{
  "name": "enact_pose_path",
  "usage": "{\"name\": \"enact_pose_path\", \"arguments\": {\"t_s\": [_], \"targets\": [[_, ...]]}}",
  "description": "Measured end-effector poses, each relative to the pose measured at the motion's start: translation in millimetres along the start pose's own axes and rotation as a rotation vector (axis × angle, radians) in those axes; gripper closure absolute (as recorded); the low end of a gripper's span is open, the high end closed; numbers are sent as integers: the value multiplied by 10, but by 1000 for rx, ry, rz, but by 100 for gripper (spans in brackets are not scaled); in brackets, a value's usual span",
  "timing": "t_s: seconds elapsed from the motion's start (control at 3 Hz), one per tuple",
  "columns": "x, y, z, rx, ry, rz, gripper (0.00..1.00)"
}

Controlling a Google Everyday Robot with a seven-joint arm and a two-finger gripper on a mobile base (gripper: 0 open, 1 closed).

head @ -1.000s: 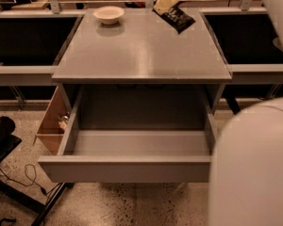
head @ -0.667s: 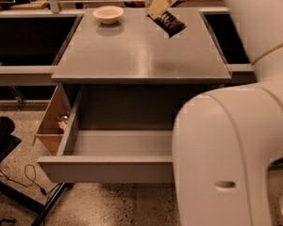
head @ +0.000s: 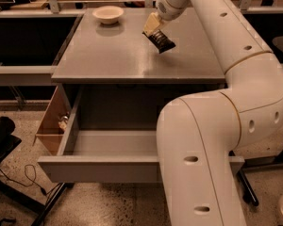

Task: Pick rxbar chocolate from top drawer and place on counter

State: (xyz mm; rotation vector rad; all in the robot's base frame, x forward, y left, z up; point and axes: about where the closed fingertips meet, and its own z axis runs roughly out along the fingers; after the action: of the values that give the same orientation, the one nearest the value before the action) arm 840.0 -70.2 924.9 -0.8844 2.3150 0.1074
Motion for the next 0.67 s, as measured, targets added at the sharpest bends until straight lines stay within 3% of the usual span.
{"name": "enact_pose_path", "arguments": {"t_s": [0.67], "targets": [[0,0,1,0,0,0,41]]}}
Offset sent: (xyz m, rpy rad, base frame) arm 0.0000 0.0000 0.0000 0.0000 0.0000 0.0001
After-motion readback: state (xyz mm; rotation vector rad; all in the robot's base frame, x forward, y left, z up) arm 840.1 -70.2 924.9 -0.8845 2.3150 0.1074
